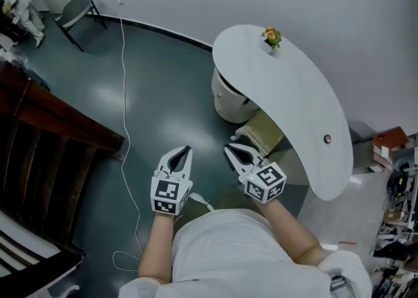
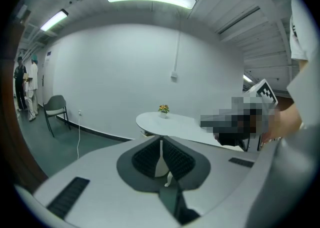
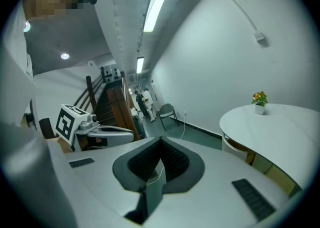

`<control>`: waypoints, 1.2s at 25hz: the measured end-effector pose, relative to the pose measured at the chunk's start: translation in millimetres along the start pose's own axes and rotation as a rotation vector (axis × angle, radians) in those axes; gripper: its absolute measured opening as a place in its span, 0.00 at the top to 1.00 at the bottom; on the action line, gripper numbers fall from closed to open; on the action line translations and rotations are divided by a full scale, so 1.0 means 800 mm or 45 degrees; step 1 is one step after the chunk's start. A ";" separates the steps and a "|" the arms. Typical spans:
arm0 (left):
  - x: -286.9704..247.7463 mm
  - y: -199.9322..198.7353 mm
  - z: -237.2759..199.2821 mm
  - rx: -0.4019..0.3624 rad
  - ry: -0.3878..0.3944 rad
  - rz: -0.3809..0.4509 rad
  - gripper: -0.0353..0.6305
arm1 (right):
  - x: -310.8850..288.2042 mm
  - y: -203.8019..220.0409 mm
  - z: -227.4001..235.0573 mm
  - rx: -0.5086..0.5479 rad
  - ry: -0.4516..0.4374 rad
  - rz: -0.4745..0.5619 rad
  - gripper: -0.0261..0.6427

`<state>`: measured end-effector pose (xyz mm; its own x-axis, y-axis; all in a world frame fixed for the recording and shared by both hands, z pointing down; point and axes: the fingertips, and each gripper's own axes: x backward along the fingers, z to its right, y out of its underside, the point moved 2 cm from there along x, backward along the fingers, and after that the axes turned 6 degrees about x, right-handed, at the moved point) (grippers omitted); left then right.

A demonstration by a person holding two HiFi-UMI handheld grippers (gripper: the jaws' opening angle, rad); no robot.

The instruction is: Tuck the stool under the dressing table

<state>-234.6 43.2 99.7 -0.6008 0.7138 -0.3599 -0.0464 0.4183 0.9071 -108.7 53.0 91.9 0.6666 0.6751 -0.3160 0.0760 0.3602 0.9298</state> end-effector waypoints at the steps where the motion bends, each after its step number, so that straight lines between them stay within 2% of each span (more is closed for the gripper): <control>1: 0.008 -0.007 -0.003 -0.001 -0.011 0.013 0.94 | -0.001 -0.010 -0.008 0.008 -0.016 0.015 0.95; 6: 0.045 -0.035 -0.016 0.010 -0.068 0.081 0.94 | -0.006 -0.053 -0.041 0.090 -0.098 0.081 0.95; 11: 0.079 -0.054 -0.018 0.005 -0.093 0.135 0.94 | 0.002 -0.070 -0.069 0.132 -0.130 0.119 0.95; 15: 0.098 -0.065 -0.028 -0.029 -0.121 0.154 0.94 | 0.002 -0.075 -0.078 0.140 -0.139 0.147 0.95; 20: 0.123 -0.071 -0.033 -0.020 -0.162 0.179 0.94 | 0.005 -0.072 -0.089 0.141 -0.149 0.147 0.95; 30: 0.153 -0.057 -0.038 -0.011 -0.209 0.168 0.94 | 0.005 -0.068 -0.094 0.138 -0.133 0.143 0.95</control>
<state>-329.9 94.2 20.8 -0.4640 0.8444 -0.2678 0.0167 0.3106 0.9504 -165.7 84.4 25.9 0.7485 0.6345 -0.1931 0.0724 0.2113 0.9747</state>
